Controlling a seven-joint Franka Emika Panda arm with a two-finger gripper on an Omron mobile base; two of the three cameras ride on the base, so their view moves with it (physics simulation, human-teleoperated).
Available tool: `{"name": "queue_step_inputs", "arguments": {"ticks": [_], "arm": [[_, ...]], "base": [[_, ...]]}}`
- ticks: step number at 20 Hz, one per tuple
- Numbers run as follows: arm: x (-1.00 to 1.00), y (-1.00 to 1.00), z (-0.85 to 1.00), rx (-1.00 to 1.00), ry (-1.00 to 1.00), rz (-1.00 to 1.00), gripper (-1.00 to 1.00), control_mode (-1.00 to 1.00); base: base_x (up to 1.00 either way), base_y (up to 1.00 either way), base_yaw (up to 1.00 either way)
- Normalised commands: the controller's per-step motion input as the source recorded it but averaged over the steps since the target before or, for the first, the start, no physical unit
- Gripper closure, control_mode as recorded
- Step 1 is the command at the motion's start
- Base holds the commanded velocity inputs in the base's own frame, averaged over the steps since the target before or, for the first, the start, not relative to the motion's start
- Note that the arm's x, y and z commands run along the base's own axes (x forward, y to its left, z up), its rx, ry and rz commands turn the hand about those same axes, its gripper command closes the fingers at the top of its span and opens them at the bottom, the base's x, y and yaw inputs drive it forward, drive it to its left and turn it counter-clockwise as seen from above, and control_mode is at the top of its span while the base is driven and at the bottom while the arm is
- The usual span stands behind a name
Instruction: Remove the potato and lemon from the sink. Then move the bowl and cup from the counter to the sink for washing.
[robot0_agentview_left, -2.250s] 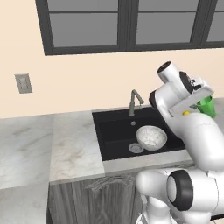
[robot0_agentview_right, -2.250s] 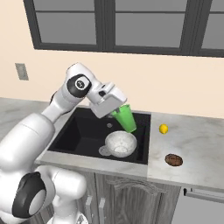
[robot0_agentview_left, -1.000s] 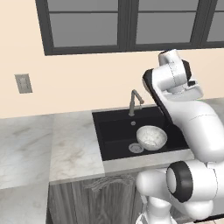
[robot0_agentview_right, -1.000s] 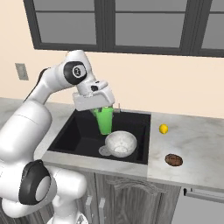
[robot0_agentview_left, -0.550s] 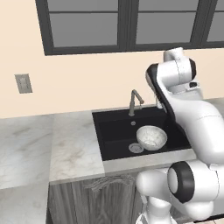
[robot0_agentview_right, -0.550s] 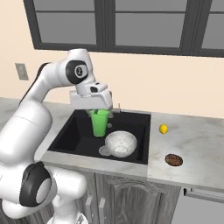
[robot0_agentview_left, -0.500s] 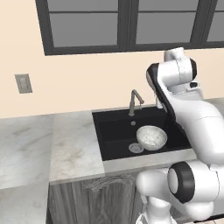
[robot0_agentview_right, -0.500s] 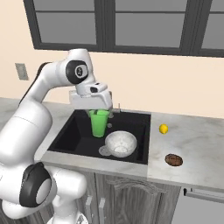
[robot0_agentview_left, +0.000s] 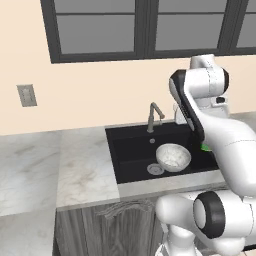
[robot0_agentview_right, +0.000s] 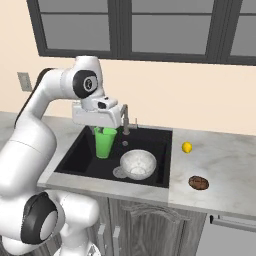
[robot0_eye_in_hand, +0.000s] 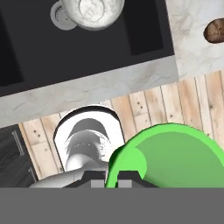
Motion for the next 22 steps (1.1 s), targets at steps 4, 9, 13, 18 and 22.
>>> {"name": "queue_step_inputs", "arguments": {"ticks": [4, 9, 13, 18, 22], "arm": [[-0.02, 0.32, -0.02, 0.05, -0.02, 0.0, 1.0, -1.0], [0.0, 0.34, -0.07, 0.03, -0.01, 0.0, 1.0, -1.0], [0.0, 0.32, -0.07, 0.03, 0.0, 0.0, 1.0, -1.0], [0.0, 0.28, -0.08, 0.04, -0.02, 0.02, 1.0, -1.0], [0.0, 0.28, -0.09, 0.08, 0.0, 0.03, 1.0, -1.0]], "base": [[0.0, 0.0, 0.0], [0.0, 0.0, 0.0], [0.0, 0.0, 0.0], [0.0, 0.0, 0.0], [0.0, 0.0, 0.0]]}}
